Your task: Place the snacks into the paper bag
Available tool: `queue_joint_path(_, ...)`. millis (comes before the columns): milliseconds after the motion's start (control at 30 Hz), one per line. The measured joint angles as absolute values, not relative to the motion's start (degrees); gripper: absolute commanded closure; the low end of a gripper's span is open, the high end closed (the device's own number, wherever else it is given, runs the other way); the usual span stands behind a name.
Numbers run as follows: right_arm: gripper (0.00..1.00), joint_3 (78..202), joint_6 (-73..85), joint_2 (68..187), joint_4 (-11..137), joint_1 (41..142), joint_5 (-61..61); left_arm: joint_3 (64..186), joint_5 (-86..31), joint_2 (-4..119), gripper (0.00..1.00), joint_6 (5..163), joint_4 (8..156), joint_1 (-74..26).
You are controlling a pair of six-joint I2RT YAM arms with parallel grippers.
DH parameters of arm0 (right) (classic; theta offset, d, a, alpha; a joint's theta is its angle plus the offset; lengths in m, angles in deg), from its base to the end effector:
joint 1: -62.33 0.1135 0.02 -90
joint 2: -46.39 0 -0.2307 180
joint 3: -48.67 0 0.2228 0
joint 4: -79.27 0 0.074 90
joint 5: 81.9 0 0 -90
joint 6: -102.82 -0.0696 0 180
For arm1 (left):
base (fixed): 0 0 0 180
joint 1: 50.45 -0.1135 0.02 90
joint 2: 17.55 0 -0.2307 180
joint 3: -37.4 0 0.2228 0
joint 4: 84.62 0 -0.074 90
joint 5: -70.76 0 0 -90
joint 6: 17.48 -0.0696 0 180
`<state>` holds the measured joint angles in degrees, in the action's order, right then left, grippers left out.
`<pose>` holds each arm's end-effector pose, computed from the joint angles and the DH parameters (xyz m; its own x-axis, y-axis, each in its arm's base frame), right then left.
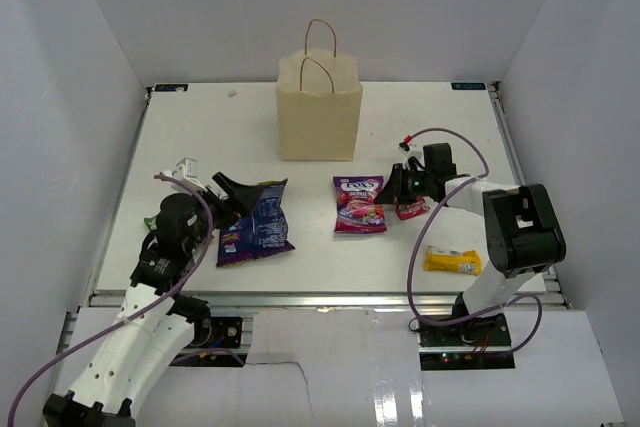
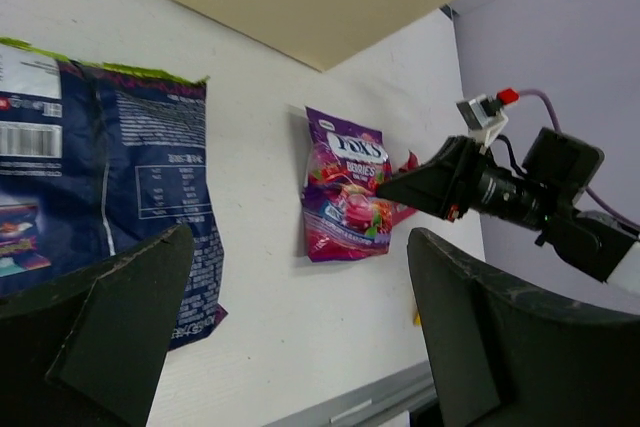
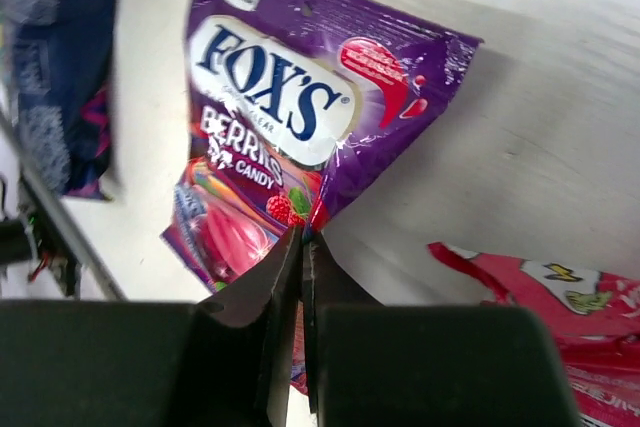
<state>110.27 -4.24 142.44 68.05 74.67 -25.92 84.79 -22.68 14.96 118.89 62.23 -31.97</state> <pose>0.3043 0.1064 0.1227 -0.8321 0.0669 -0.5506 -0.3295 0.7390 0.5876 0.1666 -0.0601 0.2497 -0.4733 -0.6036 -0.6416 0.0404 0.7127 -0.7003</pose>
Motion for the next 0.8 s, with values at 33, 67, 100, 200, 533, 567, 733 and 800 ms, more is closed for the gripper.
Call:
queue_joint_path(33,0.92,110.3,-2.8,142.2,68.1,74.2,-28.5,84.4,-24.2,15.8,0.02,119.0,63.4,-32.0)
queue_joint_path(67,0.92,110.3,-1.5,142.0,68.0,73.9,-30.6,83.9,-26.1,17.1,0.02,119.0,65.0,-32.0)
queue_joint_path(100,0.92,110.3,-0.2,141.7,67.9,73.6,-32.8,83.7,-27.8,18.3,0.02,119.1,66.3,-32.0)
queue_joint_path(200,0.92,110.8,3.4,140.5,66.8,73.4,-37.8,83.1,-33.6,23.2,0.02,119.8,70.9,-32.0)
queue_joint_path(533,0.92,116.1,12.2,135.6,63.4,73.5,-43.4,80.5,-46.7,37.8,0.02,124.3,83.7,-31.7)
queue_joint_path(567,0.92,116.6,12.8,135.2,63.0,73.5,-43.5,80.5,-47.2,38.3,0.02,124.3,84.2,-31.6)
queue_joint_path(733,0.92,119.1,16.3,133.7,59.9,73.5,-43.5,80.5,-49.2,39.5,0.02,124.4,86.4,-31.2)
queue_joint_path(800,0.92,120.6,17.8,133.5,58.5,73.4,-43.4,80.5,-50.0,39.8,0.02,124.5,87.2,-31.1)
